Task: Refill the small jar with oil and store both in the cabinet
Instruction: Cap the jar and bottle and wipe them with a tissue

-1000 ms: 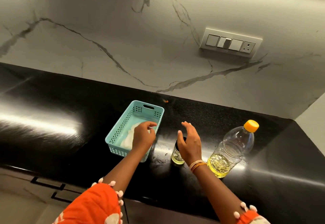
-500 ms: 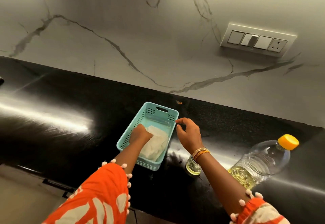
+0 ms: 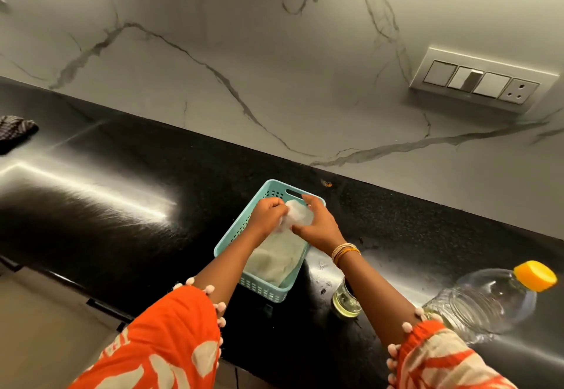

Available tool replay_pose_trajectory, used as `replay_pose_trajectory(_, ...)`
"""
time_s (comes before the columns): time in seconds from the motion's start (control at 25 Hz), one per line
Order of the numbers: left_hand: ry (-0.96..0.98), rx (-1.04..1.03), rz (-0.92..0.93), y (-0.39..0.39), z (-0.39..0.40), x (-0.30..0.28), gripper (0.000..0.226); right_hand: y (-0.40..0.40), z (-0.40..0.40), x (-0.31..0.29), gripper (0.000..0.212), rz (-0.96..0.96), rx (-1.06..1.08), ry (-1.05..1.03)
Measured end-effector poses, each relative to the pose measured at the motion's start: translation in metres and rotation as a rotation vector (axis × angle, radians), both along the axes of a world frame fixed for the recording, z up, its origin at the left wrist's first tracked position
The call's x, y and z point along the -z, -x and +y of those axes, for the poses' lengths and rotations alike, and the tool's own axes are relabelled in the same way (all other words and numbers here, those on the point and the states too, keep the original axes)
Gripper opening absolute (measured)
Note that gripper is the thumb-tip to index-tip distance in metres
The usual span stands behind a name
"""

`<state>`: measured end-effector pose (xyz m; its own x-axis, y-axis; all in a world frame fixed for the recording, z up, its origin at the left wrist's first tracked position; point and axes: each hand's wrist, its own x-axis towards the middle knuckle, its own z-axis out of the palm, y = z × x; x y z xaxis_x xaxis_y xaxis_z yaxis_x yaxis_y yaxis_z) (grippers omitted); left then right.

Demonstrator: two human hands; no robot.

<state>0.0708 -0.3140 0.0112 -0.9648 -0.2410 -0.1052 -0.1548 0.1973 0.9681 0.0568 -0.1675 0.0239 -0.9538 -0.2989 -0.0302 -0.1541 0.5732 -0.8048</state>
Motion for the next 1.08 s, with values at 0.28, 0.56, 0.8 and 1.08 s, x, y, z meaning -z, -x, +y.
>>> replay_pose_trajectory(0.28, -0.036, -0.013, 0.097, -0.003, 0.018, -0.033, 0.008, -0.016, 0.02, -0.019, 0.025, -0.201, 0.138, 0.442)
replay_pose_trajectory(0.56, -0.18, 0.13, -0.043, -0.031, 0.069, -0.038, 0.007, -0.054, 0.086, -0.019, 0.024, -0.471, 0.466, 1.02)
replay_pose_trajectory(0.8, -0.167, 0.248, -0.151, -0.052, 0.115, -0.02, 0.029, -0.085, 0.121, -0.004, 0.017, -0.297, 0.678, 0.9)
replay_pose_trajectory(1.08, -0.079, 0.508, -0.307, -0.074, 0.123, 0.024, 0.044, -0.107, 0.137, 0.012, 0.019, -0.212, 0.869, 0.815)
